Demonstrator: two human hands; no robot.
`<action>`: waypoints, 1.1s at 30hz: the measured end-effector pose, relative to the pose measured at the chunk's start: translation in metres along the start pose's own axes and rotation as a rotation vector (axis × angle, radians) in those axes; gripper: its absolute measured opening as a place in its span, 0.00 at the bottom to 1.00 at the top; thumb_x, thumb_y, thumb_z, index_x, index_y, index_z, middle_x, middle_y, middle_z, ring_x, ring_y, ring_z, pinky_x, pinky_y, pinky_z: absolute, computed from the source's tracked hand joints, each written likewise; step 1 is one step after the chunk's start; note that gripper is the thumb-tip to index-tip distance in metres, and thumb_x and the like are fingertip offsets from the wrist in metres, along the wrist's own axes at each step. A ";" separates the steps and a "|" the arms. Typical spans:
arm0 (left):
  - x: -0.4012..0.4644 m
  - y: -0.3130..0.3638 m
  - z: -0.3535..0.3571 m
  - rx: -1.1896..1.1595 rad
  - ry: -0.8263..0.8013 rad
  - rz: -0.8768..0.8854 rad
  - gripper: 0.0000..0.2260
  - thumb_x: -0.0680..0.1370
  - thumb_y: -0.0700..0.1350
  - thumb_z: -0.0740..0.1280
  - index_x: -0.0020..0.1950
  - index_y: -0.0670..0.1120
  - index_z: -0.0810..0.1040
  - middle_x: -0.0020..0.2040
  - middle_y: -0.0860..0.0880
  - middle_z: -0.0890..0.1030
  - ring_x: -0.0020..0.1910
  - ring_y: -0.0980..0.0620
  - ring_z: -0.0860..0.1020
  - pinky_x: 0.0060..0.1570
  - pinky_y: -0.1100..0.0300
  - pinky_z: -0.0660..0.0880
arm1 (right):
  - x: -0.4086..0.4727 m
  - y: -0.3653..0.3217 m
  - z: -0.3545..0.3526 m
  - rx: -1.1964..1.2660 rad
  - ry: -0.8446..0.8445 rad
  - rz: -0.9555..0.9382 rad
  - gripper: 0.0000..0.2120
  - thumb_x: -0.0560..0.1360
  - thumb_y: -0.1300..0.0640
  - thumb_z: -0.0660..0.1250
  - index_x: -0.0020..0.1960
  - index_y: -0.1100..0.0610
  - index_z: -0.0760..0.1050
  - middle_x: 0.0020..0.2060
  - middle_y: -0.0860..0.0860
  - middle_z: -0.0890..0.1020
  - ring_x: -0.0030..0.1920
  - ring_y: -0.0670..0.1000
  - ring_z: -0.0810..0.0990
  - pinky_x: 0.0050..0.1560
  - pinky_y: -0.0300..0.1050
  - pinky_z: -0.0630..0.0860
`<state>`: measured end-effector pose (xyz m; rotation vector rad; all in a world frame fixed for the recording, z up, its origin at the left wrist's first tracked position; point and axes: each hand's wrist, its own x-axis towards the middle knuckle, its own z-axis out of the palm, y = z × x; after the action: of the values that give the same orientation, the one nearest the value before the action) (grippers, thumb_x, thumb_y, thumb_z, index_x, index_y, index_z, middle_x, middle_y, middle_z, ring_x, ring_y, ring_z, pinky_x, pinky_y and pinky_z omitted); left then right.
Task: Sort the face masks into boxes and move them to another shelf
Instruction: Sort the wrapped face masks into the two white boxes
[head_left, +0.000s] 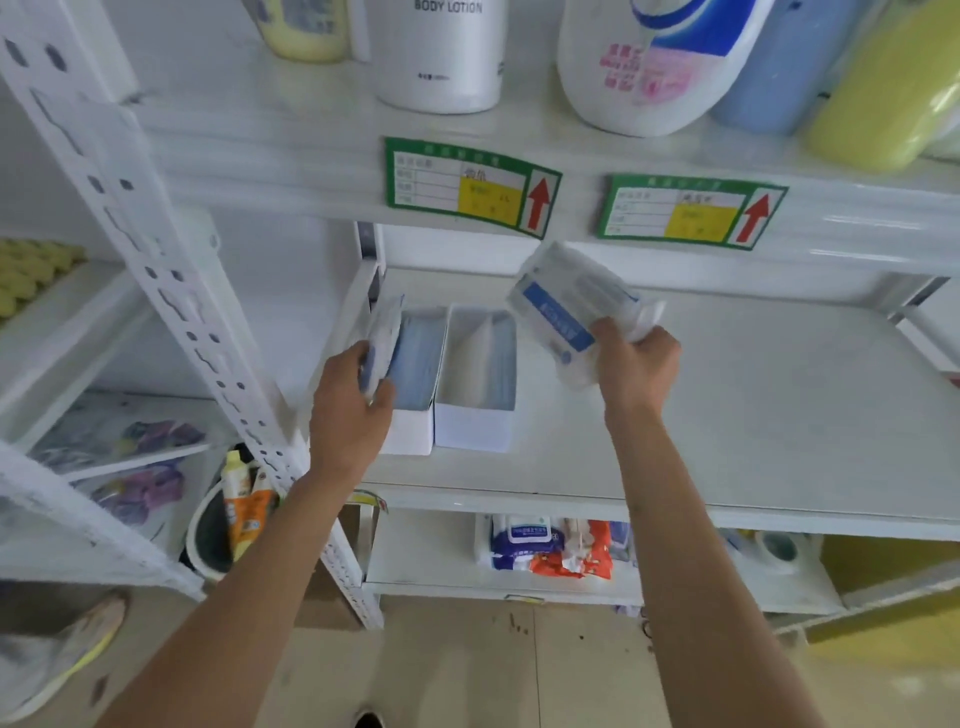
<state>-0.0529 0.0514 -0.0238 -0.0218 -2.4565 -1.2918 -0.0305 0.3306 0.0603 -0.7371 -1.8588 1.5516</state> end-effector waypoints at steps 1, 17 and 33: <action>-0.002 -0.002 0.002 -0.003 -0.002 0.025 0.16 0.79 0.46 0.68 0.67 0.50 0.73 0.60 0.50 0.76 0.56 0.52 0.76 0.54 0.52 0.77 | 0.004 0.002 -0.007 0.018 0.064 -0.012 0.03 0.64 0.56 0.70 0.37 0.54 0.79 0.30 0.47 0.81 0.28 0.46 0.78 0.23 0.37 0.72; 0.007 -0.020 0.010 -0.028 -0.036 0.268 0.20 0.79 0.45 0.67 0.71 0.49 0.72 0.62 0.48 0.79 0.58 0.50 0.79 0.56 0.53 0.80 | -0.034 0.123 0.006 -0.323 -0.291 0.325 0.23 0.71 0.55 0.75 0.64 0.54 0.73 0.56 0.54 0.83 0.46 0.51 0.82 0.35 0.38 0.81; -0.027 0.095 0.046 -0.017 -0.397 0.827 0.35 0.72 0.36 0.74 0.78 0.41 0.65 0.77 0.41 0.68 0.76 0.44 0.65 0.76 0.49 0.65 | -0.010 -0.001 0.002 0.462 -0.778 0.549 0.20 0.79 0.45 0.63 0.44 0.57 0.87 0.38 0.55 0.86 0.38 0.53 0.86 0.39 0.43 0.82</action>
<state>-0.0252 0.1474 0.0195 -1.2538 -2.2858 -0.9710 -0.0248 0.3218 0.0599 -0.4678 -1.7186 2.8098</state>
